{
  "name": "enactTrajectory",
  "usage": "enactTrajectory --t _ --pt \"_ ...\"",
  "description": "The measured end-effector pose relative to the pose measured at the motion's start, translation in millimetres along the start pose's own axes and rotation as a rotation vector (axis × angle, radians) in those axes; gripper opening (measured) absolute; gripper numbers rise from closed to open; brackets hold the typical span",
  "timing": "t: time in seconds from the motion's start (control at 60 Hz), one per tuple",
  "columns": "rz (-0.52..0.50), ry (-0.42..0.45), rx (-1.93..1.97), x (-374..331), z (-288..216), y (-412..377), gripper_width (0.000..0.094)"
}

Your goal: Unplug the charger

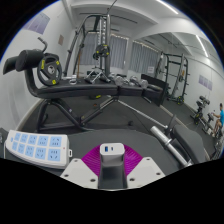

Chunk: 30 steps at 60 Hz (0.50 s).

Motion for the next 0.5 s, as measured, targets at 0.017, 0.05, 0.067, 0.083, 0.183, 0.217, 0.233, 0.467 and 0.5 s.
enactTrajectory --t 0.017,0.05,0.067,0.083,0.183,0.217,0.233,0.467,0.5 --pt "0.003 -0.005 -0.002 2 3 1 0.0287" --pt "-0.002 -0.016 -0.005 7 8 0 0.0316" --pt "-0.009 -0.024 -0.006 9 11 -1 0.0332" --pt "-0.018 -0.035 -0.009 10 14 -2 0.0348" --pt "-0.036 -0.070 -0.007 12 19 -8 0.0889" --pt "-0.036 -0.065 -0.005 9 18 -7 0.0827" --pt "-0.031 -0.059 -0.004 7 16 -5 0.0819" --pt "-0.075 0.019 0.017 -80 -13 -6 0.0858" --pt "-0.077 0.027 0.016 -102 -16 -5 0.0855"
Point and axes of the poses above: the point between the fingertips, and its own axes, seen from behind it with the camera up: y to the right, z down, x forward, the way the camera looks, the point moved 4 cm from there along -x, backward, against the way the camera looks, and after that the axes turned 13 degrees about x, right-handed, at the moved point
